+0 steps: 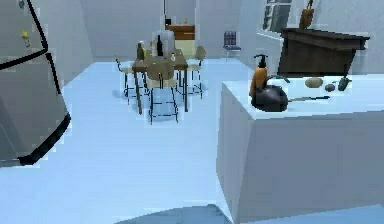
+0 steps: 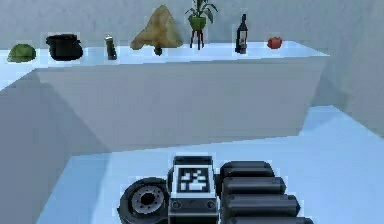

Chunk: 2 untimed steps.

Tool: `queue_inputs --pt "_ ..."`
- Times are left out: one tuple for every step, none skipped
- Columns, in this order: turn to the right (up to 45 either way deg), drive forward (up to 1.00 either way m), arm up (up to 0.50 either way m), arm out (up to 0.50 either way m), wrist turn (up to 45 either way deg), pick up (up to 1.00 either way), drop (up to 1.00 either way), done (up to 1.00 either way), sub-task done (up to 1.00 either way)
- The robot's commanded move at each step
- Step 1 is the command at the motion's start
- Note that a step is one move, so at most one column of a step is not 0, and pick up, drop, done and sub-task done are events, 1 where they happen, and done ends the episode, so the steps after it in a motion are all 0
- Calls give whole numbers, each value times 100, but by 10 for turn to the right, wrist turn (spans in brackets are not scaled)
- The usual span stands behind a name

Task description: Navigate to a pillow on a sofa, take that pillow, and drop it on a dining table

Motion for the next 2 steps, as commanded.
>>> queue_inputs --pt "0 10 0 0 0 0 0 0 0" --pt "30 0 0 0 0 0 0 0 0"
